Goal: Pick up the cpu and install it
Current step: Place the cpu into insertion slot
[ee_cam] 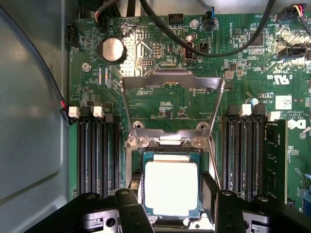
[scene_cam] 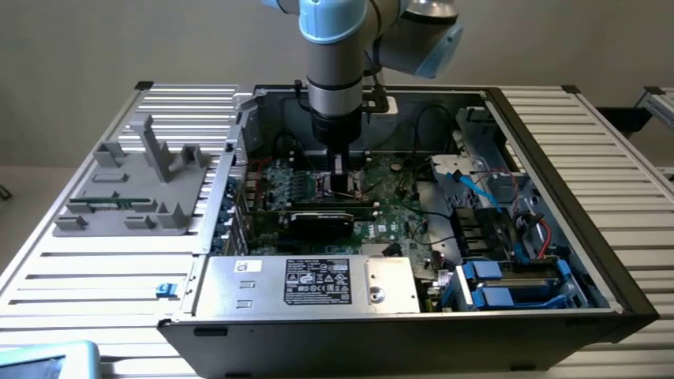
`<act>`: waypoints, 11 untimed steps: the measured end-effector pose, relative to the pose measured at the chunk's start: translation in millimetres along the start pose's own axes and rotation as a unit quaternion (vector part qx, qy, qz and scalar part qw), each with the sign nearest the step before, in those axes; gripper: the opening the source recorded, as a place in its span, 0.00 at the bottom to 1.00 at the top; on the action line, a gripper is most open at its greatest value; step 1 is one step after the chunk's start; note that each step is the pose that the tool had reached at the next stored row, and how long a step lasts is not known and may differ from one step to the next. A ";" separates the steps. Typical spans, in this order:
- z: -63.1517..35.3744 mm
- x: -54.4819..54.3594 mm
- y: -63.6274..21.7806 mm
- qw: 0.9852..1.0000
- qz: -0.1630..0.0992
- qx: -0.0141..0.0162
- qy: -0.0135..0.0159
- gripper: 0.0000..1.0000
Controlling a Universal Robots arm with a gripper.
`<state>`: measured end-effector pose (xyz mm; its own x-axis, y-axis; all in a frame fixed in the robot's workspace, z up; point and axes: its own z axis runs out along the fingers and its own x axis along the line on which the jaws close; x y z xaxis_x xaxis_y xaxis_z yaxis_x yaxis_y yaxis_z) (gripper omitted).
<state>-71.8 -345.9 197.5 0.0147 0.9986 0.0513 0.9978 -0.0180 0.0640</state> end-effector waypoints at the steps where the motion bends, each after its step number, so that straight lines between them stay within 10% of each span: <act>1: 0.1 0.0 0.0 1.000 0.000 0.000 0.000 0.56; 11: 1.3 0.2 -0.4 1.000 0.000 0.000 0.003 0.56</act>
<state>-72.1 -345.6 196.2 0.0147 0.9982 0.0577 0.9978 -0.0184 0.0642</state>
